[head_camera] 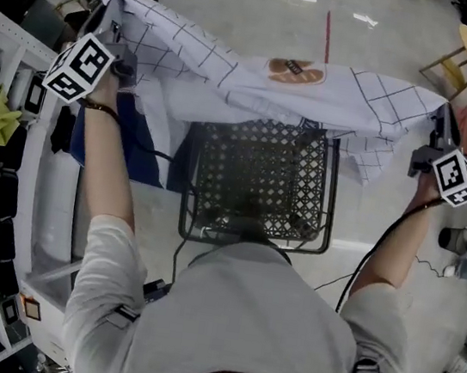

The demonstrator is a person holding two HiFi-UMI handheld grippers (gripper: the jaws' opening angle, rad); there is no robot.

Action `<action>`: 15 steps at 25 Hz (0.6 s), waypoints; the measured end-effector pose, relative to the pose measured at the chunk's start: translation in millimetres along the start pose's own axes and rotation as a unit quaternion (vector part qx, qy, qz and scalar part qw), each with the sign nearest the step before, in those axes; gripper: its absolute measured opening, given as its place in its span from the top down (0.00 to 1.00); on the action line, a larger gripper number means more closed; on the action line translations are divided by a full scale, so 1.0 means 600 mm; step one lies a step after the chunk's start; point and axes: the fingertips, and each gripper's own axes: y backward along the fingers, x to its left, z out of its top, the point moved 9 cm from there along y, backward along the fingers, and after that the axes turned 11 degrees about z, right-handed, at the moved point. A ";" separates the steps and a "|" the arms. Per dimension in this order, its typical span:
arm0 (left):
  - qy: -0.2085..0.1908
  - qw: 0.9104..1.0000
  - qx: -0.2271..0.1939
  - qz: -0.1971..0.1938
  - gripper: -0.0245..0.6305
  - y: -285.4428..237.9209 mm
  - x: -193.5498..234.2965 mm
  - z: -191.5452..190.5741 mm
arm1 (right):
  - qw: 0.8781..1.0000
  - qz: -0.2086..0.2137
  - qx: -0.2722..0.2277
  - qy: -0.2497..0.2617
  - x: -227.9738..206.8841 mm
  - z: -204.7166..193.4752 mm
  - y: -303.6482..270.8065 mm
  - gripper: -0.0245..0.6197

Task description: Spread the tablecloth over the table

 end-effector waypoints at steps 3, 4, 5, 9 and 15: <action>0.001 0.999 -0.038 0.007 0.92 0.023 0.012 0.063 | 0.999 -0.017 -0.033 0.020 -0.035 0.055 0.029 0.95; -0.003 0.999 -0.041 0.013 0.92 0.033 0.018 0.080 | 0.999 -0.017 -0.037 0.025 -0.038 0.078 0.033 0.95; -0.007 0.999 -0.041 0.018 0.92 0.046 0.025 0.093 | 0.999 -0.015 -0.039 0.030 -0.037 0.099 0.036 0.95; -0.015 0.999 -0.023 0.035 0.92 0.113 0.055 0.089 | 0.998 -0.013 -0.051 0.027 -0.019 0.115 0.077 0.95; 0.018 0.998 0.006 0.054 0.92 0.265 0.125 0.022 | 1.000 -0.016 -0.012 0.013 0.037 0.057 0.174 0.95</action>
